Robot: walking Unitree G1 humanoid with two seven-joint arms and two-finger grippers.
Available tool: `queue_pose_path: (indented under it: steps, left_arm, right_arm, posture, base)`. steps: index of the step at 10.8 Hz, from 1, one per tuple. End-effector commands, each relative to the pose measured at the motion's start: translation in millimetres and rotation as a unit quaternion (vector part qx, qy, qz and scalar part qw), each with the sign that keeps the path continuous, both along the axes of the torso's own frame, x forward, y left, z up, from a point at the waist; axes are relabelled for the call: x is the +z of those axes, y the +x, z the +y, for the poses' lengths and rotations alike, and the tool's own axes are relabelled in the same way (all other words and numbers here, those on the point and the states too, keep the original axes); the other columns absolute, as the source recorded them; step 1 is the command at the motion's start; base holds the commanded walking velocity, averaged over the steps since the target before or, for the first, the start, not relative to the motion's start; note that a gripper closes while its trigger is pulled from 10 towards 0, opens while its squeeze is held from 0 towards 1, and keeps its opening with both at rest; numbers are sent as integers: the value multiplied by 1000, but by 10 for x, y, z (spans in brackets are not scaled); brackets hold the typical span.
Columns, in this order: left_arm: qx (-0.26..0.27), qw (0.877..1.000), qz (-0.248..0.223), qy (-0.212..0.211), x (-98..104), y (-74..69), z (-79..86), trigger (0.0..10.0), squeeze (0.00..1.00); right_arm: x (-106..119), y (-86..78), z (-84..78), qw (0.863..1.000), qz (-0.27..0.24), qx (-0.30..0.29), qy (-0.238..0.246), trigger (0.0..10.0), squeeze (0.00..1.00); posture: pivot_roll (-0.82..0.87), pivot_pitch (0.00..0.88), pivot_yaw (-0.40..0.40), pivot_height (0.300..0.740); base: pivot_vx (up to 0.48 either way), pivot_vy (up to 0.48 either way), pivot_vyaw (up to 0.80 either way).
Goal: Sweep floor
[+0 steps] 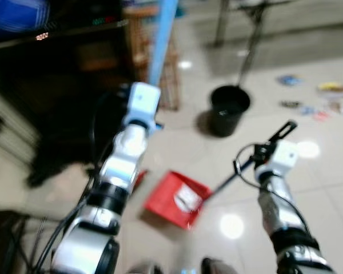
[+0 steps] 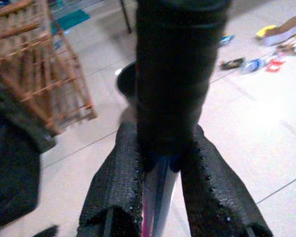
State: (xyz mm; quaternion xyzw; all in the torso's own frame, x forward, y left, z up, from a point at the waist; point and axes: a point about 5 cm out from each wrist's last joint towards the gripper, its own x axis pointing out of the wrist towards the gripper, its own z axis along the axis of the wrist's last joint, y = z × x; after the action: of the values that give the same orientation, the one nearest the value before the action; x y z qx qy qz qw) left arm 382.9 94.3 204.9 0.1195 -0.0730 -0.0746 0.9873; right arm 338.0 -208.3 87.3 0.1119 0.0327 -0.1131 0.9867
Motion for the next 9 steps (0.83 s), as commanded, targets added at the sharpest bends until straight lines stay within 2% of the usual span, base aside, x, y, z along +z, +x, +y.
queue_pose_path:
  steps: [1, 9]
  left_arm:
    - [15, 1000, -15, -7, 66, 5, 113, 10000, 0]
    - [16, 1000, -19, -9, 75, 4, 113, 10000, 0]
  right_arm:
    - [45, 23, 64, 1000, -14, 5, 3, 10000, 0]
    - [50, 30, 79, 1000, -16, 7, 1, 10000, 0]
  posture:
    - [-35, 203, 95, 740]
    - [-37, 187, 94, 740]
  base:
    - [307, 0, 0]
    - [297, 0, 0]
